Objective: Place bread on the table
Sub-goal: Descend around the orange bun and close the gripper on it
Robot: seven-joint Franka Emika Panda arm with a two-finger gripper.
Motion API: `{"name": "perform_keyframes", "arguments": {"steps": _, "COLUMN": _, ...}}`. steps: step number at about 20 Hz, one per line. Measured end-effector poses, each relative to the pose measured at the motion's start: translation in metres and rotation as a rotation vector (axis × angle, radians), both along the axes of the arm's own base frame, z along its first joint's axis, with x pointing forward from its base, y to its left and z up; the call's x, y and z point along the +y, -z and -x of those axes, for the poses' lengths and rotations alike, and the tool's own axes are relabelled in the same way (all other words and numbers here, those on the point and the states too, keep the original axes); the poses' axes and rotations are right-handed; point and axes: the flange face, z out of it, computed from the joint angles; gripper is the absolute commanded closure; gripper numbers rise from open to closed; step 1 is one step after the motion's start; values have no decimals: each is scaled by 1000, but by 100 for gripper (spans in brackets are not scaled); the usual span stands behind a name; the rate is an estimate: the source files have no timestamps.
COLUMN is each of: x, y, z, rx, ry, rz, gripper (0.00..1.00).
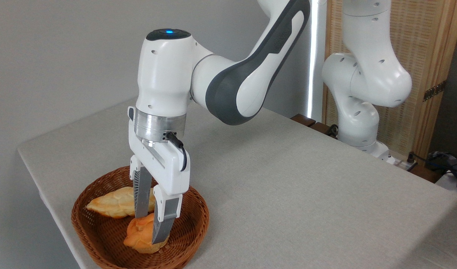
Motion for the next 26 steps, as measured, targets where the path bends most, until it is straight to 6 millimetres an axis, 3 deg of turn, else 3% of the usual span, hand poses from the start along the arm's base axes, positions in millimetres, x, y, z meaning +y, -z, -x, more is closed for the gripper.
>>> {"name": "perform_keyframes", "arguments": {"steps": 2, "x": -4, "y": 3, "z": 0, "rx": 5, "ry": 6, "rz": 0, "gripper": 0}}
{"name": "perform_keyframes", "arguments": {"steps": 4, "x": -7, "y": 7, "z": 0, "rx": 12, "ry": 12, "rz": 1, "gripper": 7}}
{"name": "perform_keyframes", "arguments": {"steps": 11, "x": -9, "y": 13, "z": -1, "rx": 22, "ry": 15, "rz": 0, "gripper": 58}}
{"name": "perform_keyframes", "arguments": {"steps": 14, "x": -13, "y": 16, "z": -1, "rx": 26, "ry": 21, "rz": 1, "gripper": 60}}
{"name": "perform_keyframes", "arguments": {"steps": 16, "x": -13, "y": 16, "z": -2, "rx": 27, "ry": 21, "rz": 1, "gripper": 68}}
{"name": "perform_keyframes", "arguments": {"steps": 26, "x": -13, "y": 16, "z": -2, "rx": 27, "ry": 21, "rz": 1, "gripper": 72}}
